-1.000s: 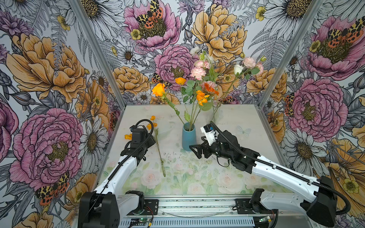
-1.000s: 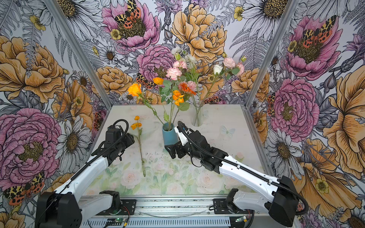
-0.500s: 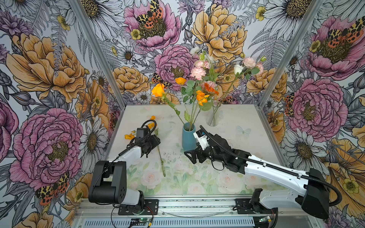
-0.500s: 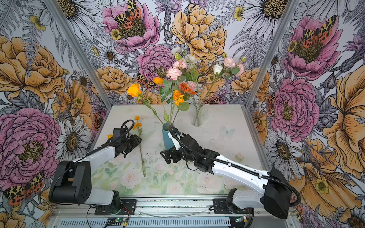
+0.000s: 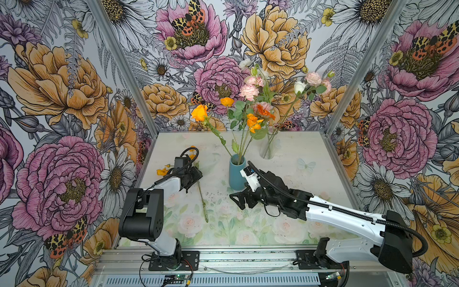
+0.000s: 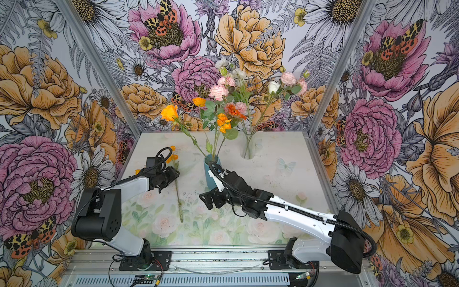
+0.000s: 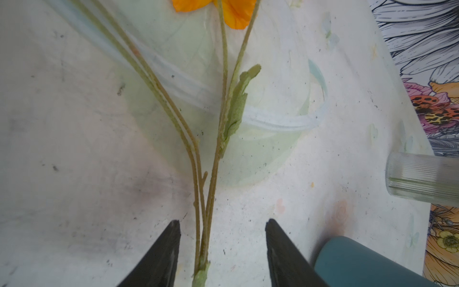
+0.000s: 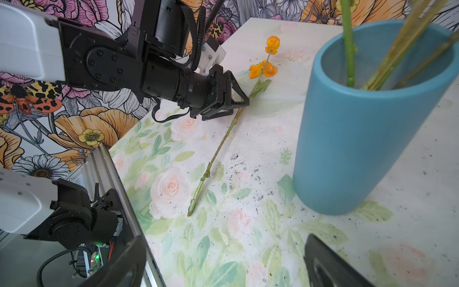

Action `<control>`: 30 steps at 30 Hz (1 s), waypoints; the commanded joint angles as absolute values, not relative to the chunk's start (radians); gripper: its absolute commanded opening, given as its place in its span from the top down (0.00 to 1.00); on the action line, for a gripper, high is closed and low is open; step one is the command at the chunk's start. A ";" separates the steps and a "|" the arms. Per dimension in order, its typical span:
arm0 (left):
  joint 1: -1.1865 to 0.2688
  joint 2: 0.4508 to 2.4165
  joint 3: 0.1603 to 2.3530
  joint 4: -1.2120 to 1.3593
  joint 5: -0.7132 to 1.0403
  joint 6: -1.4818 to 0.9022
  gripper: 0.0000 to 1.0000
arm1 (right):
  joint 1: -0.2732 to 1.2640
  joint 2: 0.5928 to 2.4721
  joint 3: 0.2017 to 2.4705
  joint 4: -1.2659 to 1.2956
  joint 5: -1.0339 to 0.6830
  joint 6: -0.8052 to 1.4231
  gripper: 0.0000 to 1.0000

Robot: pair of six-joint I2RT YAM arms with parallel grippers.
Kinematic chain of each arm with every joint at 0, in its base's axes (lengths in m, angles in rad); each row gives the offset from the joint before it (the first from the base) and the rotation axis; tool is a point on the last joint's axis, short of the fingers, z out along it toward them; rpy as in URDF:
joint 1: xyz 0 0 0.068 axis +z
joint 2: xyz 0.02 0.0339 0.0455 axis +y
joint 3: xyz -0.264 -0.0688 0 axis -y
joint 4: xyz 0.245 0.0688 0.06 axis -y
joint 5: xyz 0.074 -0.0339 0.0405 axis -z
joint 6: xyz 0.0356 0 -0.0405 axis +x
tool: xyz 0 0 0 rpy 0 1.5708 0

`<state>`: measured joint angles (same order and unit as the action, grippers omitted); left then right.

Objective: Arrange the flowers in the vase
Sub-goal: 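Open the left gripper, withdraw and lower it to the remaining poppies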

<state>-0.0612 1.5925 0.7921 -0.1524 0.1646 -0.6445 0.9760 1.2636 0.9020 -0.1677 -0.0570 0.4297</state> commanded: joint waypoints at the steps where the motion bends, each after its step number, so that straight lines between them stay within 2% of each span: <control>1: -0.060 1.606 0.809 -0.136 0.138 -0.623 0.46 | 0.979 1.249 0.941 -0.161 -0.046 0.436 0.01; 30: -0.091 1.709 0.836 -0.113 0.119 -0.629 0.69 | 0.977 1.249 0.925 -0.162 -0.054 0.434 0.00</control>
